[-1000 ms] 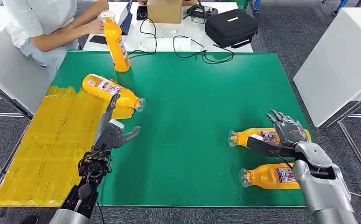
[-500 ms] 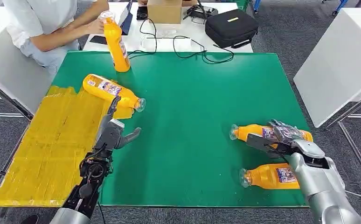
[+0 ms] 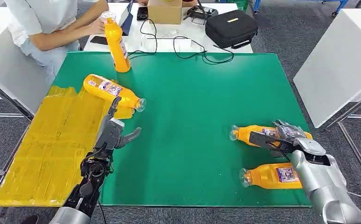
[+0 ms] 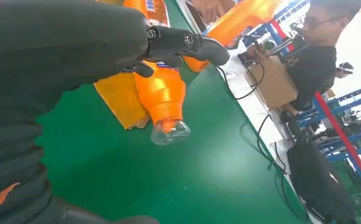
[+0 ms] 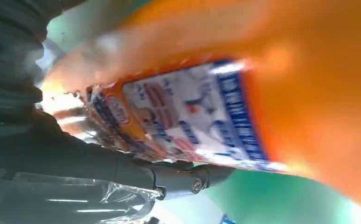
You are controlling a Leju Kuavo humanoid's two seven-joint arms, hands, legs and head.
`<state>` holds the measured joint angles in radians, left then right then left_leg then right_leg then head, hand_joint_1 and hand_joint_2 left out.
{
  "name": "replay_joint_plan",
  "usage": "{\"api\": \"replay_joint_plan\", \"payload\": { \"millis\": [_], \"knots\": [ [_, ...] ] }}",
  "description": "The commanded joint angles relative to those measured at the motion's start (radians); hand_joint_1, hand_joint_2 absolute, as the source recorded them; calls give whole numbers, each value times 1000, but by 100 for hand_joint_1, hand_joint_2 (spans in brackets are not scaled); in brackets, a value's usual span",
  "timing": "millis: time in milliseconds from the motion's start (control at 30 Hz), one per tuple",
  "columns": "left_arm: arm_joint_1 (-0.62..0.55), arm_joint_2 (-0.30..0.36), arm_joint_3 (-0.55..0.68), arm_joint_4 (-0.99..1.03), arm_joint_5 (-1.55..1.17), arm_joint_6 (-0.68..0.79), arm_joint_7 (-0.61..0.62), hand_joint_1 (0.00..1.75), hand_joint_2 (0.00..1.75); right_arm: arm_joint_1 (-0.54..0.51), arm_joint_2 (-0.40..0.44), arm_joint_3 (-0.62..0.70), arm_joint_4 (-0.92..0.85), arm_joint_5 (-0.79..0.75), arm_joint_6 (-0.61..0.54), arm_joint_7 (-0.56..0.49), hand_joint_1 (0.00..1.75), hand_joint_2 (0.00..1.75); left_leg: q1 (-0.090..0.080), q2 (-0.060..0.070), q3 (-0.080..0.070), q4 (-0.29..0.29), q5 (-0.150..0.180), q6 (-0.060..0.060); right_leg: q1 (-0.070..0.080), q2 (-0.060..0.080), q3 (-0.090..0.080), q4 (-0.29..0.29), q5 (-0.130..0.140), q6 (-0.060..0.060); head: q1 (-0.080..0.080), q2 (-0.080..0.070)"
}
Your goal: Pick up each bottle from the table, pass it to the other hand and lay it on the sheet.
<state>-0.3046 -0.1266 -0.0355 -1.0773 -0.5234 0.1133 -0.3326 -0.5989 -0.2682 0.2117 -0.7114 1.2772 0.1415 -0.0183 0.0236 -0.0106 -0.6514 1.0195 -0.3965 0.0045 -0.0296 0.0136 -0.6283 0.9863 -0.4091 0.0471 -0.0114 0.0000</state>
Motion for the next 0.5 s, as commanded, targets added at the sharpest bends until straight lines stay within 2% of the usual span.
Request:
{"api": "replay_joint_plan", "payload": {
  "millis": [33,100,133,167,200,300,500],
  "knots": [
    [-66,7,-28,126,18,-4,2,0,175,3,-40,-6,117,25,0,44,0,175,0,-2,5,-1,0,1,1,-4,6,-2,-1,-2,0,0],
    [-70,6,-31,130,19,-5,2,0,175,9,-49,-10,110,29,1,49,0,175,0,-3,5,-1,0,1,1,-5,7,-2,-1,-3,0,0],
    [-70,5,-32,131,19,-5,2,0,175,11,-51,-10,110,29,1,48,17,175,0,-3,5,-1,0,1,1,-4,7,-2,-1,-2,0,0],
    [-73,4,-33,136,22,-6,2,0,175,24,-56,-18,89,26,-5,46,154,175,0,-2,4,-1,0,1,1,-3,5,-2,-1,-2,0,0],
    [-74,4,-36,137,22,-7,1,0,175,34,-58,-27,75,21,-9,40,175,175,0,-3,6,-1,0,1,1,-5,9,-3,-1,-3,0,0],
    [-75,6,-40,138,26,-7,-3,0,175,48,-53,-39,42,24,-22,38,175,175,0,-2,7,-1,-1,1,1,-4,8,-2,-1,-2,0,0],
    [-44,10,-41,96,32,-12,-10,0,175,75,23,-103,-68,39,-159,45,175,175,-1,1,7,-1,-1,1,1,-1,7,-2,-1,-3,0,0]
  ]
}}
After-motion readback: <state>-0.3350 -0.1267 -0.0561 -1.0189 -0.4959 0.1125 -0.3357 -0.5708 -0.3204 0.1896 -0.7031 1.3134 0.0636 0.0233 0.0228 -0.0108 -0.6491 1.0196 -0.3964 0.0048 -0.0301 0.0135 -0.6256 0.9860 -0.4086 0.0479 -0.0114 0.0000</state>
